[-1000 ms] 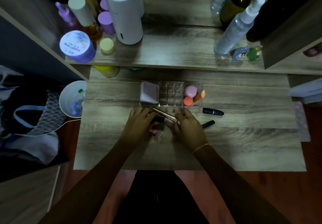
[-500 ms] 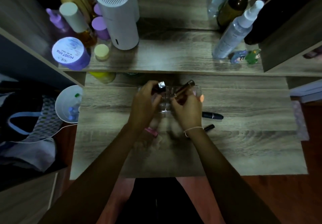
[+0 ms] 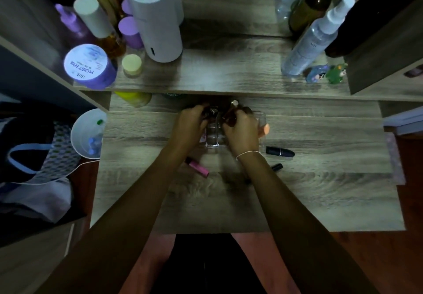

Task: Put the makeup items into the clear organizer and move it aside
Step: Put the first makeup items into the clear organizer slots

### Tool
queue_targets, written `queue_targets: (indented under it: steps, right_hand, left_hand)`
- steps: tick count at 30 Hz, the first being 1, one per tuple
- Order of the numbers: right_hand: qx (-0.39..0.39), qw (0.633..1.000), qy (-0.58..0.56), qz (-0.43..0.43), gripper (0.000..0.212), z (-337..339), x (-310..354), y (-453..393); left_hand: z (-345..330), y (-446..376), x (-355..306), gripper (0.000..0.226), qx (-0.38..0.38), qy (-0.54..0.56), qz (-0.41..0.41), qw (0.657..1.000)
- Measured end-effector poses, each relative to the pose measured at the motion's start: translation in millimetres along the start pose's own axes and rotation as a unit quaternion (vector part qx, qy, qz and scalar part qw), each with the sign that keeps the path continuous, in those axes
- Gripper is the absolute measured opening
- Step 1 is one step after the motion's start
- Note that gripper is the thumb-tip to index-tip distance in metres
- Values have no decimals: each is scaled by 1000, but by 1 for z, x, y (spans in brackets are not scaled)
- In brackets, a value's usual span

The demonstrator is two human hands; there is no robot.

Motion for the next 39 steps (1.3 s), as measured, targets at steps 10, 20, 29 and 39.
queue_targets:
  steps: [10,20,29,39]
  right_hand:
    - [0,999,23,37,13,5,6,1]
    - [15,999,29,30,21,9,8,0]
    - [9,999,27,40,21,8,7,4]
    - [27,999,25,14,23,8,3,3]
  left_hand:
    - [-1,1,3,41,20,-45,4,999]
    - [-2,2,2,36,23,-52,-2,998]
    - [-4,4,6,37,16,-59,-18,998]
    - [-3,3,9,40,21,-66,-29,997]
Point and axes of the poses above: each hand's wrist, its own y-axis away from the middle knuckle, its own z-axis out of the back of the hand, x = y × z, the point moved 3 cm from there along -y, towards the middle knuckle, and after that the axes turned 2 degrees about -y, right-handed, at the moved point
